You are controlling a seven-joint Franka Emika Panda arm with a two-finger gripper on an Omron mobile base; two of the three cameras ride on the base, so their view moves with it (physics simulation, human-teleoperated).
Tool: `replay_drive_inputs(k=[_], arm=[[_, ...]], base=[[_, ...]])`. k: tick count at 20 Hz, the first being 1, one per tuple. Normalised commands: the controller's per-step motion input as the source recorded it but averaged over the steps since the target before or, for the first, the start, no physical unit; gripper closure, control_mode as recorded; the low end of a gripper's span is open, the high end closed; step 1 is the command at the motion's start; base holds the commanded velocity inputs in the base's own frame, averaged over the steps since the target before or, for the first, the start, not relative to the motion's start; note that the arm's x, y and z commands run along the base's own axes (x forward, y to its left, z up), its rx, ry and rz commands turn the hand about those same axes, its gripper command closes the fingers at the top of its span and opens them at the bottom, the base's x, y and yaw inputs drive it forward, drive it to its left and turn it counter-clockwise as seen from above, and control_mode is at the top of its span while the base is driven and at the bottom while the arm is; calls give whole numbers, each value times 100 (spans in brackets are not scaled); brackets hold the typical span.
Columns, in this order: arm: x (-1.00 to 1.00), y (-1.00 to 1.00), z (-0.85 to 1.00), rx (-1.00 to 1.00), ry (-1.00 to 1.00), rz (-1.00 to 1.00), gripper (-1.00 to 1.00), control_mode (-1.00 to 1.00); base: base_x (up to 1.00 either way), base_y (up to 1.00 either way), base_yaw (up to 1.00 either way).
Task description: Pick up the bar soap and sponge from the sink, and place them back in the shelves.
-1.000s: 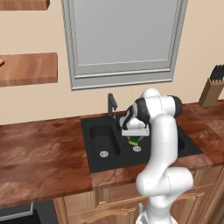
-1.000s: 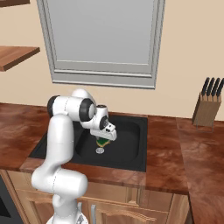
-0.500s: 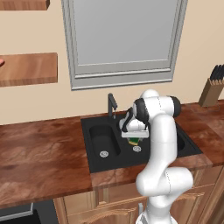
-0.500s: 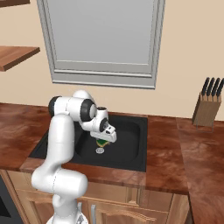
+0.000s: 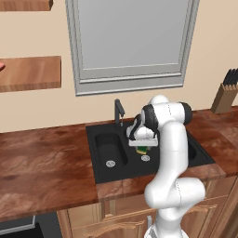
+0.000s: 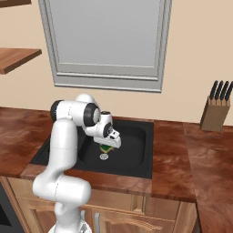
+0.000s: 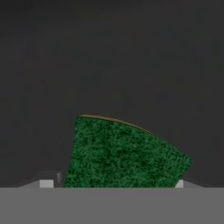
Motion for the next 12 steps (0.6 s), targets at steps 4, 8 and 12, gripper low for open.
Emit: replay_drive_inputs(k=[4, 8, 12], arm=[[0, 0, 0, 0, 0, 0, 100, -100], [0, 0, 0, 0, 0, 0, 100, -100], [1, -3, 0, 0, 0, 0, 100, -100]], base=[[0, 0, 0], [0, 0, 0], [0, 0, 0]])
